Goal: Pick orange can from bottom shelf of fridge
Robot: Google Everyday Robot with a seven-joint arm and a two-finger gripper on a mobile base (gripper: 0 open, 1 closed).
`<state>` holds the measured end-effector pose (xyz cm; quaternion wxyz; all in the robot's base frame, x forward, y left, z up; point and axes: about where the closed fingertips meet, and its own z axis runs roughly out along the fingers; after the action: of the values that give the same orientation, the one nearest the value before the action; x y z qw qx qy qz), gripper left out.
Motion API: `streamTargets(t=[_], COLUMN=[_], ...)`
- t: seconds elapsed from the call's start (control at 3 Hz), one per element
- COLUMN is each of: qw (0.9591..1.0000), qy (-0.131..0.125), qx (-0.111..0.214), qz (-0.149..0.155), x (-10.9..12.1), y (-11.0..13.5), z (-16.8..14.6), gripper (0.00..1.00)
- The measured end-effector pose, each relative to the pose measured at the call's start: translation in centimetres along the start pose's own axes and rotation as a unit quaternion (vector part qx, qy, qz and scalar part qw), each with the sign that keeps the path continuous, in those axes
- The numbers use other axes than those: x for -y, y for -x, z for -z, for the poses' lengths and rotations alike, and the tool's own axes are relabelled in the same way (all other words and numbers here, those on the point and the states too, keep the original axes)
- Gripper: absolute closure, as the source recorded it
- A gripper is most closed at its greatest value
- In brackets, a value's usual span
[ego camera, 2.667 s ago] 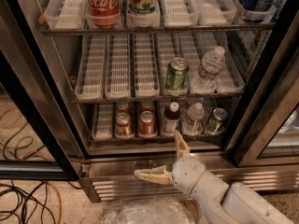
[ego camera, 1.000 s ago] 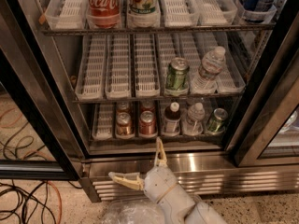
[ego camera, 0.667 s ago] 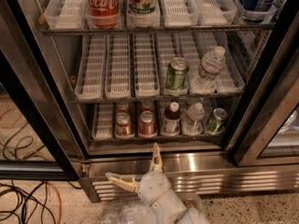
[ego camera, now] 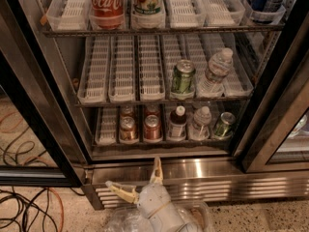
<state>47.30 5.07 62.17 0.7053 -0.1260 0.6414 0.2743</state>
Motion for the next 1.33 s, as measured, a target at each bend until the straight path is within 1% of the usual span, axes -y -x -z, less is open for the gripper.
streamTargets(t=[0.33, 0.67, 1.0, 1.33], qw=[0.9999, 0.9992, 0.9959, 0.9895], qy=[-0.008, -0.034, -0.071, -0.113], qx=[-0.009, -0.016, -0.022, -0.001], qz=[0.001, 0.014, 0.051, 0.090], x=[0.2, 0.7, 1.2, 1.9], y=[-0.6, -1.3, -1.5, -1.7], z=[-0.4, -1.4, -2.3, -3.4], gripper=[0.00, 0.00, 0.00, 0.00])
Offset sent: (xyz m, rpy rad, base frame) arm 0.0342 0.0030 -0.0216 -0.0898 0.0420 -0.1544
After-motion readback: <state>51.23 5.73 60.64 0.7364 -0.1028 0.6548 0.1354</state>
